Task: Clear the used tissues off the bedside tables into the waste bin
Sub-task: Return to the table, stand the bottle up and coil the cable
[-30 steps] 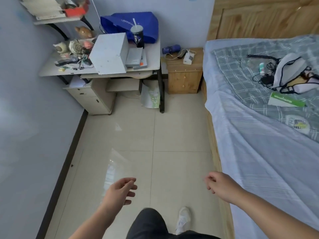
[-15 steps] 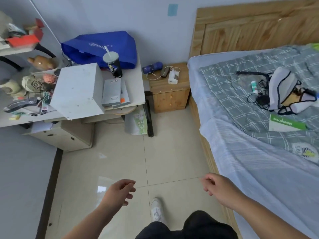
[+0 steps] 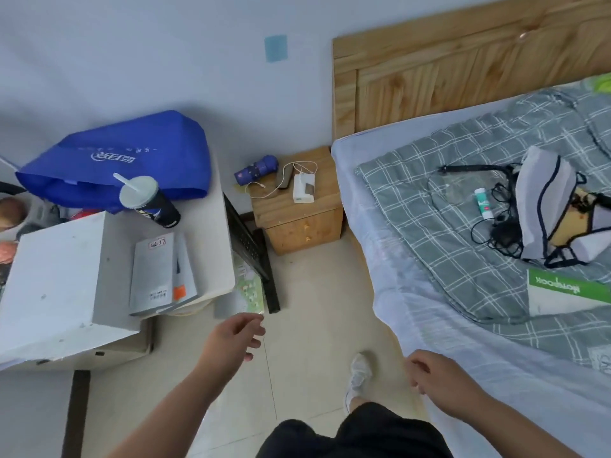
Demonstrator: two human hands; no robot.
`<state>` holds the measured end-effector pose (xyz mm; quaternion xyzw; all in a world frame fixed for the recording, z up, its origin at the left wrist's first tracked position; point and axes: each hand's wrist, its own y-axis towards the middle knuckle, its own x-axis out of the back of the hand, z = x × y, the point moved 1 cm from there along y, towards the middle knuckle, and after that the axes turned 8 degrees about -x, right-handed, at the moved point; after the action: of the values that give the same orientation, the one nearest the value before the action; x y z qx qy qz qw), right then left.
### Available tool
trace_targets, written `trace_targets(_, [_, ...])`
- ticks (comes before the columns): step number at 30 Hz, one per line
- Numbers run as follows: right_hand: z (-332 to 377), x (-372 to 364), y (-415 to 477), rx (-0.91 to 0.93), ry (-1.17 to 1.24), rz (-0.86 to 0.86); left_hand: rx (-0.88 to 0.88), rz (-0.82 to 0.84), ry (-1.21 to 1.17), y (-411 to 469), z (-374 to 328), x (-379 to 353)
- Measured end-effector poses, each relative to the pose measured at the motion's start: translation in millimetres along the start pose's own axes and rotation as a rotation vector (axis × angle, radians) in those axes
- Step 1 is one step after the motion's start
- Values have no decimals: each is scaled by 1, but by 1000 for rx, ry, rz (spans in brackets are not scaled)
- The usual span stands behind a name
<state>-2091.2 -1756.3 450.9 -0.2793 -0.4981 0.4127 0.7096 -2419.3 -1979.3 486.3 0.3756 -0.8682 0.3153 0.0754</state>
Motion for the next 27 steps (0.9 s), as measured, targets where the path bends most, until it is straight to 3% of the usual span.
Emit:
trace_targets(8, [177, 116, 98, 183, -49, -26, 108, 19, 12, 60, -21, 11])
trace_targets(15, [294, 156, 180, 220, -55, -55, 81, 73, -41, 191, -64, 32])
trace_targets(20, [319, 175, 211, 120, 4, -48, 16, 144, -7, 279, -123, 48])
trace_targets(27, [310, 209, 262, -21, -8, -28, 48, 102, -56, 377, -190, 51])
